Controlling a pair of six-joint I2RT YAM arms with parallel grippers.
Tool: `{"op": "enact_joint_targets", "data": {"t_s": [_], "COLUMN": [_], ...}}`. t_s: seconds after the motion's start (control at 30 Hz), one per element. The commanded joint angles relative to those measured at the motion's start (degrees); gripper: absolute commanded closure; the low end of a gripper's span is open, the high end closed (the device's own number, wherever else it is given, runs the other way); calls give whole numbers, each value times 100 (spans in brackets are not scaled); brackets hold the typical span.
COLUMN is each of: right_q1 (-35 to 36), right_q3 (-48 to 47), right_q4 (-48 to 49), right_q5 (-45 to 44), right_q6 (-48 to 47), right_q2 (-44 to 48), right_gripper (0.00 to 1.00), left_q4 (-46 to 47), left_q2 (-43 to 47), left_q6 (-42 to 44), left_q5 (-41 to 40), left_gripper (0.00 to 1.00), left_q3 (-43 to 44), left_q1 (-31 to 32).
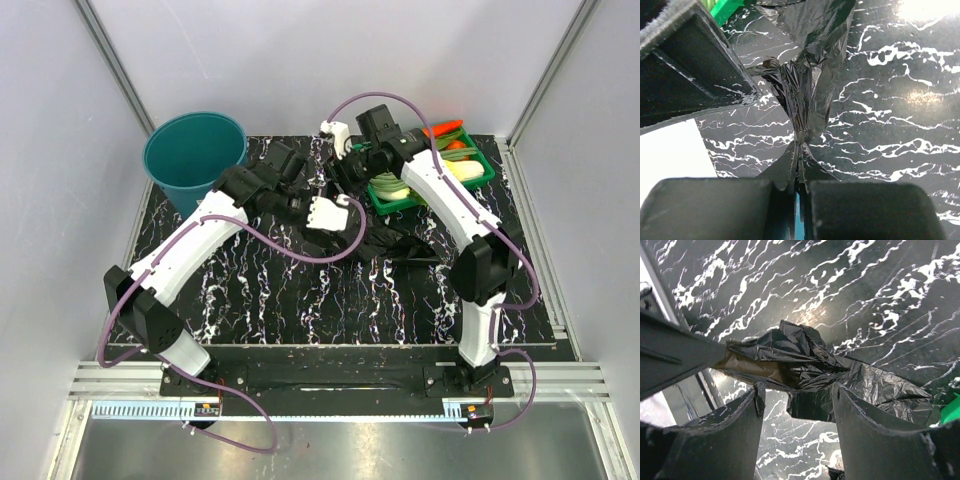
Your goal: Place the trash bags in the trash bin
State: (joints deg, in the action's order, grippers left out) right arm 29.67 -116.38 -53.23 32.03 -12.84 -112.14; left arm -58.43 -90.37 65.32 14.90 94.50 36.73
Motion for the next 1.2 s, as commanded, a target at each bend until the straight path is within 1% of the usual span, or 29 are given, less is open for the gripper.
{"op": "enact_joint_targets", "data": {"t_s": [0.0,0.1,0.2,0.33,0.47,0.8,1.03,1.17], "right_q1": [12,12,12,30,118,531,733,812], "right_q3": [-394,-823,-1193,-1492,-1590,-993,-387,-193], "right_q4": [-520,-1038,-1312,-1426,-1549,-1506,-1014,-804], "right_q5": [971,1059,1068,1068,1148,911,638,568], "right_q6": [-1105,-1614,-1809,-2046,-2187,-2741,-2768,-2707], "right_q2": [-53,-308,-581,-827,-1046,-977,-836,-801], "right_gripper": [37,37,36,36,36,35,34,34], "left_q4": [-484,-695,-810,-898,-898,-994,-1030,-1030], "left_q2": [195,212,195,169,81,-25,-33,-42], "left_q6": [1131,1421,1606,1747,1800,1967,1994,1976], "left_q5": [348,330,365,312,163,127,233,268], "left_gripper": [100,100,100,100,100,100,100,100], "left_q3": [192,183,192,201,262,376,394,447], "left_q1": [18,27,80,168,264,300,308,317]}}
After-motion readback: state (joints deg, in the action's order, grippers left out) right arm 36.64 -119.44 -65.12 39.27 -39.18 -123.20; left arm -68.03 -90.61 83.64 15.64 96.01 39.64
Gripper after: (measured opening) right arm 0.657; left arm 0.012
